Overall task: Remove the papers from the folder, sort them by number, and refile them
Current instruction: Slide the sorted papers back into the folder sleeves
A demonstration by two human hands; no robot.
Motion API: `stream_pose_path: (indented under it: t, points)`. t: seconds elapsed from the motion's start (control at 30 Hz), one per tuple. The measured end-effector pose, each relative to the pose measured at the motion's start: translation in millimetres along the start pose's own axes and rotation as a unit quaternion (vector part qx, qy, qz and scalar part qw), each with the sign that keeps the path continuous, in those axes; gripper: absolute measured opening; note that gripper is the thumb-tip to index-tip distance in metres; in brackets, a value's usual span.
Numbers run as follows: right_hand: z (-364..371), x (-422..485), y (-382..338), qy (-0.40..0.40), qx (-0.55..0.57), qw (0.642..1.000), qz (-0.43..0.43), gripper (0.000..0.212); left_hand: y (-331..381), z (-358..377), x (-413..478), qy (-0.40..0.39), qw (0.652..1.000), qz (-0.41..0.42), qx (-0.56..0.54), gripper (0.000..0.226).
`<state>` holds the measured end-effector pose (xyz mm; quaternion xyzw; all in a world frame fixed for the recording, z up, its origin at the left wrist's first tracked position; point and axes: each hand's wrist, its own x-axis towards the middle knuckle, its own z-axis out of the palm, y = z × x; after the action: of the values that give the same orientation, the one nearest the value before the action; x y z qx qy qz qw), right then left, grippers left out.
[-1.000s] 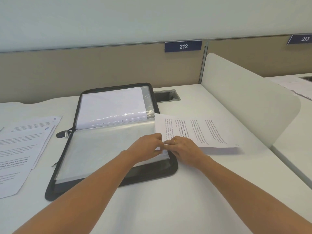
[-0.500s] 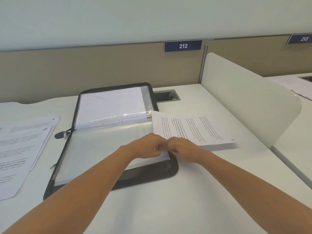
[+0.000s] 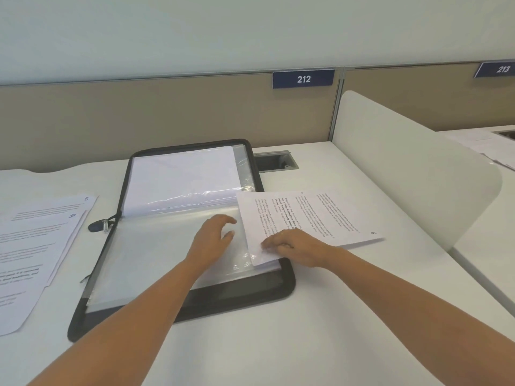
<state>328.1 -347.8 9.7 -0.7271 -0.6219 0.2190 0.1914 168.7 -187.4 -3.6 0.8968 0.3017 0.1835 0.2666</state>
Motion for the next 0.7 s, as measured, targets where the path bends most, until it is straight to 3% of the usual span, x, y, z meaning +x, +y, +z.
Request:
stream_pose_path:
  t: [0.13,0.23,0.4,0.57,0.7]
  points:
    - [5.9,14.2,-0.2,0.026,0.002,1.0,-0.008,0.023,-22.5,3.2,-15.1,-0.07,0.991,-0.012,0.113,0.058]
    - [6.1,23.9,-2.7,0.027,-0.043,0.999,0.002,0.033,-24.9,5.1,-19.9,-0.097,0.982,-0.014,0.159,0.09]
    - [16.0,37.6,-1.9,-0.045,-0.181,0.981,0.053,0.068,-25.4,8.8,-22.1,-0.101,0.98,-0.01,0.171,0.087]
    - [24.7,39.9,-12.1,-0.026,-0.251,0.964,0.081,0.069,-24.6,8.2,-20.7,-0.095,0.984,-0.019,0.148,0.092]
    - [20.9,44.0,-17.2,0.019,-0.256,0.965,0.054,0.055,-12.2,6.1,-12.9,-0.031,0.994,-0.048,0.095,0.061]
